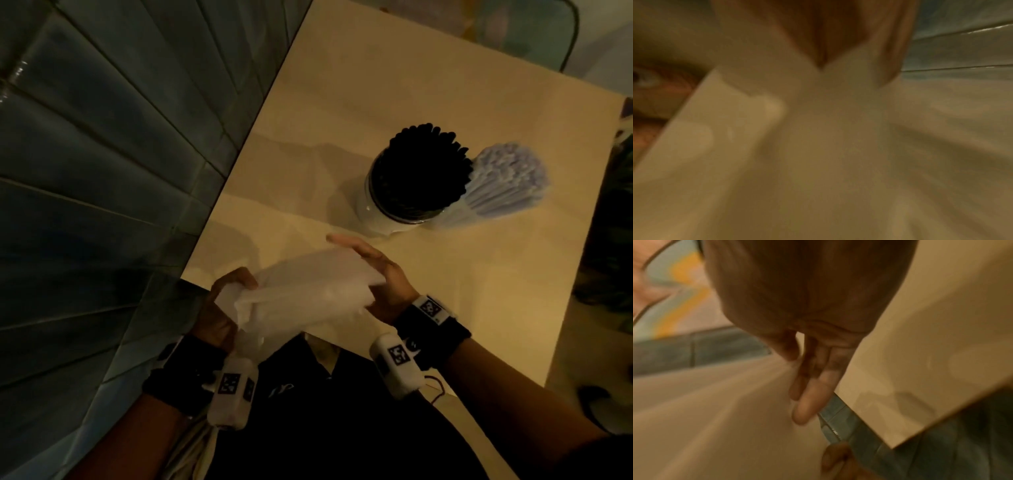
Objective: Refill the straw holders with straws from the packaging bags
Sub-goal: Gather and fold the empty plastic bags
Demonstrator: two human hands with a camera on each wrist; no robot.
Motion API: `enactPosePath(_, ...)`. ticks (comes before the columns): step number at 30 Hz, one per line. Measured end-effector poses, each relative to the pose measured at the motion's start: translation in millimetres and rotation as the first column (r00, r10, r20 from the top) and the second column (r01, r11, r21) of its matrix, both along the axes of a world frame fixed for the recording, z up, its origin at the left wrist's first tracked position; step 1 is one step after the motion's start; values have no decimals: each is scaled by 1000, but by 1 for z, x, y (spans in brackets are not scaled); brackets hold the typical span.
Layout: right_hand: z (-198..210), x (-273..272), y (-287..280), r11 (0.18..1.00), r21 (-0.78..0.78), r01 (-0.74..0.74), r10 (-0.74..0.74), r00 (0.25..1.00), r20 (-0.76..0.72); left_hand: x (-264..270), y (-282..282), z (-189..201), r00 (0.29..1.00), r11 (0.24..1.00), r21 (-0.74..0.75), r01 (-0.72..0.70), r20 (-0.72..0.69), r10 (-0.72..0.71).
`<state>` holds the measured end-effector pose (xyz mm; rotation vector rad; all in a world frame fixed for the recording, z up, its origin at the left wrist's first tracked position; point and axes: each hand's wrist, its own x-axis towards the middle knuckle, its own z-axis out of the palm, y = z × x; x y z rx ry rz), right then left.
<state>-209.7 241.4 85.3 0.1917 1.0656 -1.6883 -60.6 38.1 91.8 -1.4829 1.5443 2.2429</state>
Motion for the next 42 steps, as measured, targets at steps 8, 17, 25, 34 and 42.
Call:
enactPosePath(8,10,42,12,993,-46,-107,114,975,193,3,52,2,947,710,-704,11,-221,-234)
enactPosePath(17,9,36,77,954,149,-260,298,876,-380,32,76,29,961,978,130,164,-244,-129)
enactPosePath(25,13,54,103,993,-105,-51,11,938,-347,12,95,36,913,962,-61,267,-302,-273)
enactPosePath(34,38,54,136,1000,8,-9,12,767,-642,-17,118,32,822,756,325,569,-195,-535)
enactPosePath(42,37,89,169,905,40,424,-416,901,-122,-67,175,57,660,640,-411,649,-114,-743)
